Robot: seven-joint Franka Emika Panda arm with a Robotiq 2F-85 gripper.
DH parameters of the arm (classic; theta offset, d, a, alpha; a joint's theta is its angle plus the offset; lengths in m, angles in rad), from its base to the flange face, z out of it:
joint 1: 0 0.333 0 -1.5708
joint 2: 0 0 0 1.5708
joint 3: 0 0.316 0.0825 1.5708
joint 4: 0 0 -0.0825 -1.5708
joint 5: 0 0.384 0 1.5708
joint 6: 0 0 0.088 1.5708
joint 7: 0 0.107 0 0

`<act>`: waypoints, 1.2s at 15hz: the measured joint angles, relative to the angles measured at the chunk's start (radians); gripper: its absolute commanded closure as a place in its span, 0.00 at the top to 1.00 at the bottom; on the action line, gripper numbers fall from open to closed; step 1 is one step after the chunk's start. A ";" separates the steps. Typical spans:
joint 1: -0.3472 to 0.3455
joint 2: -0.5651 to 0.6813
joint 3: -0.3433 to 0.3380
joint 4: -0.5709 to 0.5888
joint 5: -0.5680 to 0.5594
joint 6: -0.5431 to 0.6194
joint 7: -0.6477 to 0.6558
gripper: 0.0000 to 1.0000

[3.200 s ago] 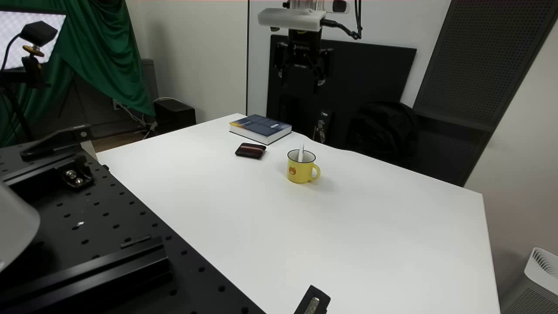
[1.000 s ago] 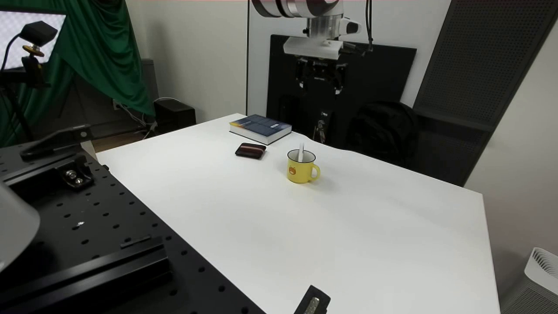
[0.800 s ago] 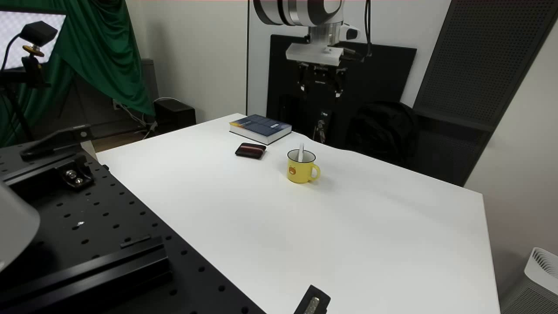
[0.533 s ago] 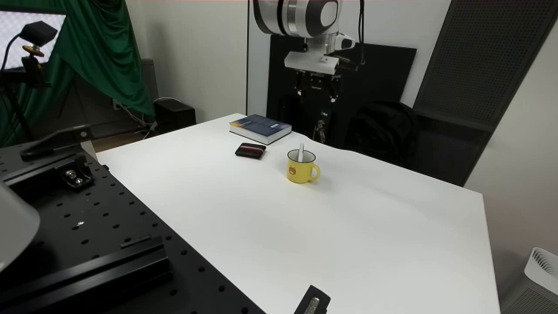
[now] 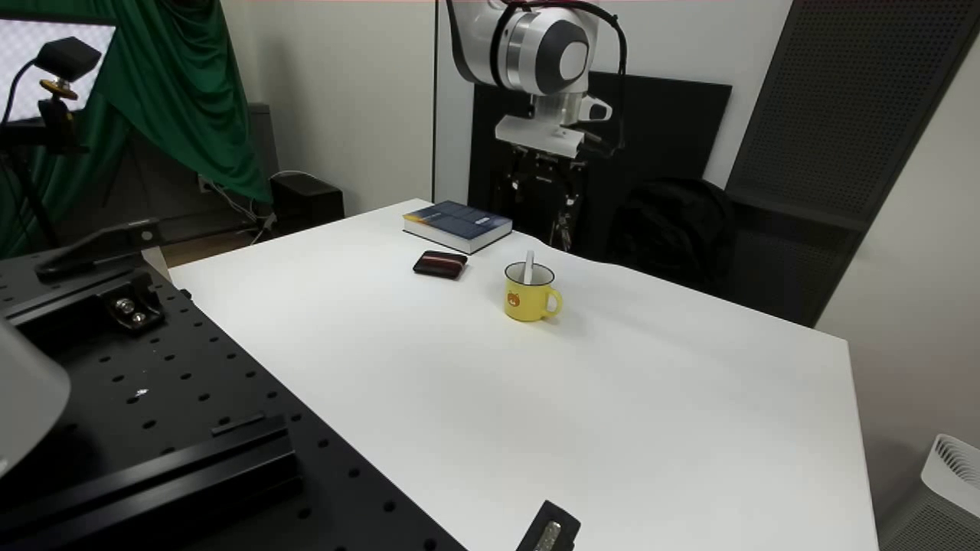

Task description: Take the marker out of the mug and put it on the table

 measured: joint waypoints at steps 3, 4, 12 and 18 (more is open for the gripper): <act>0.000 0.046 0.000 0.063 0.010 -0.058 0.000 1.00; 0.000 0.060 0.000 0.082 0.017 -0.077 0.000 1.00; 0.008 0.143 -0.001 0.192 0.023 -0.177 0.000 1.00; 0.027 0.179 -0.013 0.242 0.020 -0.219 0.000 1.00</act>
